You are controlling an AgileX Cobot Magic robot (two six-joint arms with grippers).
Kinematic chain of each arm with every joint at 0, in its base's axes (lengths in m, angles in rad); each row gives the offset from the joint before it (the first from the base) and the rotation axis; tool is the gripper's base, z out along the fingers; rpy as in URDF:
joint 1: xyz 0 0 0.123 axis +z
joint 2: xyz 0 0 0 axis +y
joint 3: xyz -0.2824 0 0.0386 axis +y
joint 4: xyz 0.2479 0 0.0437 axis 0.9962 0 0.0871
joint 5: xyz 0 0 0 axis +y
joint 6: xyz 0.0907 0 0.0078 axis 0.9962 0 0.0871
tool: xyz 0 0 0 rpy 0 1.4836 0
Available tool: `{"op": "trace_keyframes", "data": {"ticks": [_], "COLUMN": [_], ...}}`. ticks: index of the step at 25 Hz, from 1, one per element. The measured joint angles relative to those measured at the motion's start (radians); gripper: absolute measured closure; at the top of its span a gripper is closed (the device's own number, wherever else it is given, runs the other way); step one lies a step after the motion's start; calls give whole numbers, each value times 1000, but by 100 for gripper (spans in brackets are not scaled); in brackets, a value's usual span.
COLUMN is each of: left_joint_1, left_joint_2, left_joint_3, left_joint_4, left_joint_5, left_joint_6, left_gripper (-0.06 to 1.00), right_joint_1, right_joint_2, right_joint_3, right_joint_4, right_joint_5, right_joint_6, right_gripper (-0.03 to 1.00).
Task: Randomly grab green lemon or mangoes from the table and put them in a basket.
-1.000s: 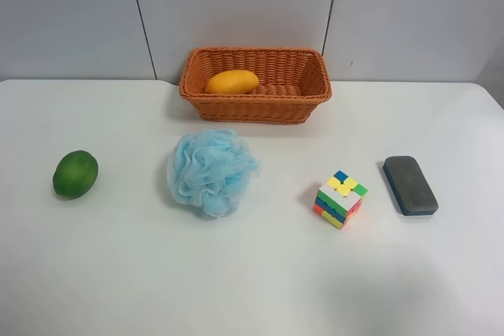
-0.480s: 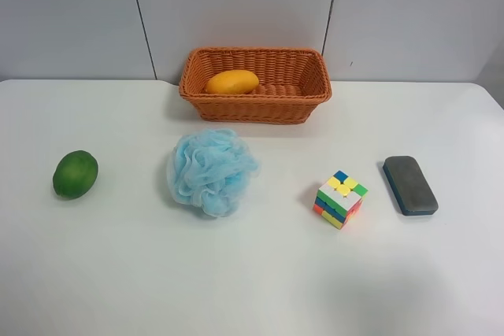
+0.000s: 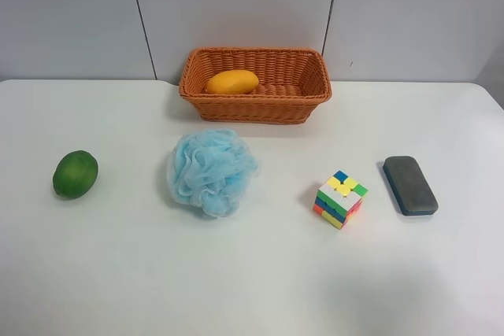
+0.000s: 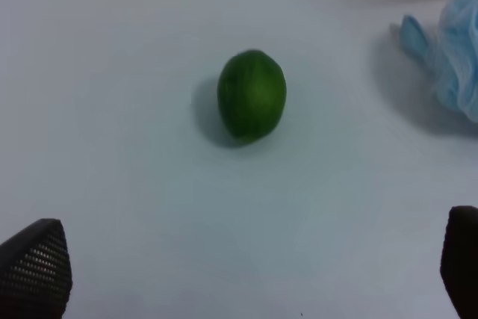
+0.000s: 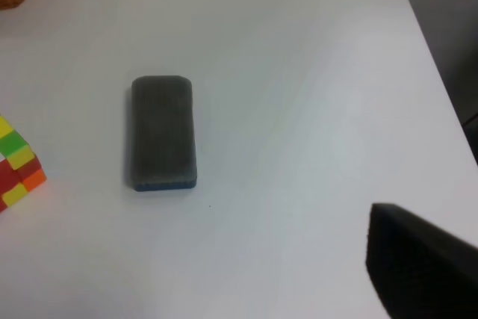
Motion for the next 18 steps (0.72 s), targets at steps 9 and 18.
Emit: {"op": "trace_keyframes", "data": {"ticks": [9, 18], "left_joint_1": [1, 1], "left_joint_2": [-5, -5], "left_joint_3": [0, 0], "left_joint_4": [0, 0], "left_joint_5": [0, 0], "left_joint_6": [2, 3], "left_gripper": [-5, -5], "right_joint_1": [0, 0], "right_joint_2": [0, 0], "right_joint_3": [0, 0], "right_joint_4": [0, 0], "right_joint_5": [0, 0], "right_joint_6": [0, 0], "right_gripper": [-2, -2]}}
